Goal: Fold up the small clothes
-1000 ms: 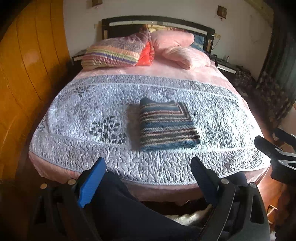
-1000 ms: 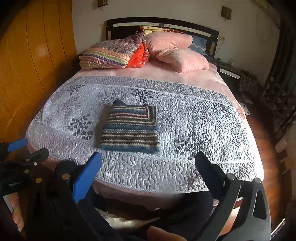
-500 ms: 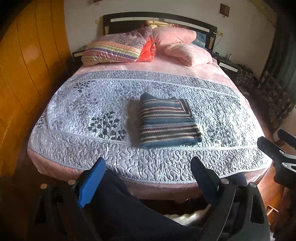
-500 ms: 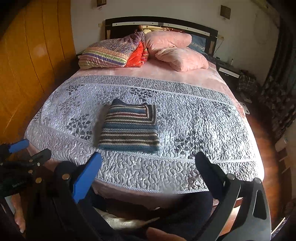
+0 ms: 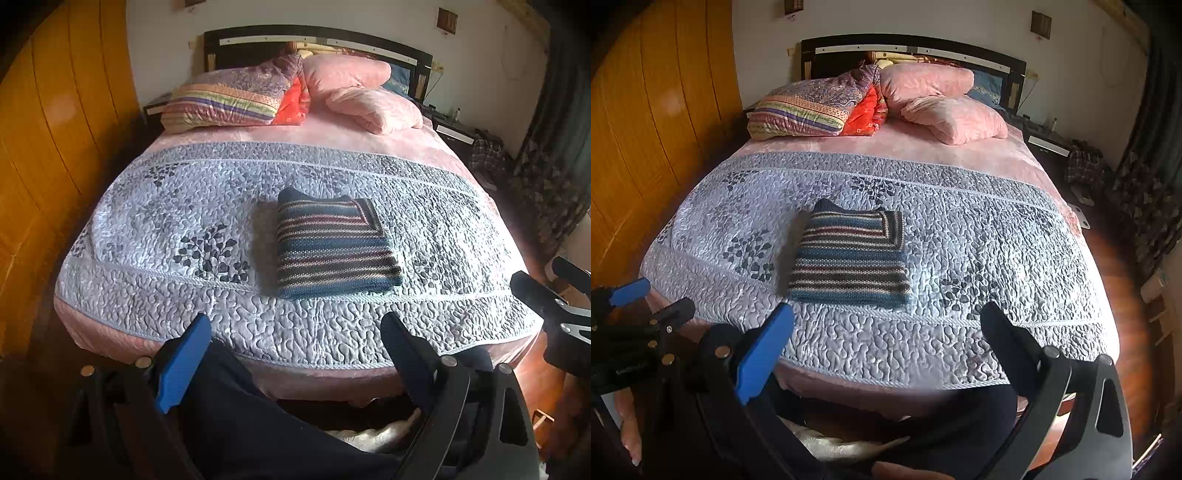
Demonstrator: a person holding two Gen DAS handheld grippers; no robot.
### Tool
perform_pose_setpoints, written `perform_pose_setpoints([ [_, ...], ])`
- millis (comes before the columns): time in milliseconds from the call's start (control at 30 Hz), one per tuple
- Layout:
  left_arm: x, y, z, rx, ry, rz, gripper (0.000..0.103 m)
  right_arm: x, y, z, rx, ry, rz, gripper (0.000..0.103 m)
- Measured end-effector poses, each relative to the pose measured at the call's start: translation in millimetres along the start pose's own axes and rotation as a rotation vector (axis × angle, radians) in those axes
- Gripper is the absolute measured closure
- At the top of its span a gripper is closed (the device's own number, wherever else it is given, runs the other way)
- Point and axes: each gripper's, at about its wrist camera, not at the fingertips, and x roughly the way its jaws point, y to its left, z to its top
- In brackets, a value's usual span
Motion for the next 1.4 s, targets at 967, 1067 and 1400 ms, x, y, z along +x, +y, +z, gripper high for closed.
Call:
perform_pose_setpoints([
  [967,-6.1,3.4,6.2,0.003,-0.023,0.016,0.01,-2.4,-0.5,7.5,-0.001,-0.019,0.019,0.003],
  [1067,-8.3,2.2,6.7,0.012,-0.03,0.02,0.01,-4.3,-0.9,8.6,-0.001,-0.023,0.017,0.003],
  [1400,-8.8,3.5,7.8,0.013,-0.03,0.025,0.01,-4.6,0.7,8.3,0.0,-0.026,0.019,0.003],
])
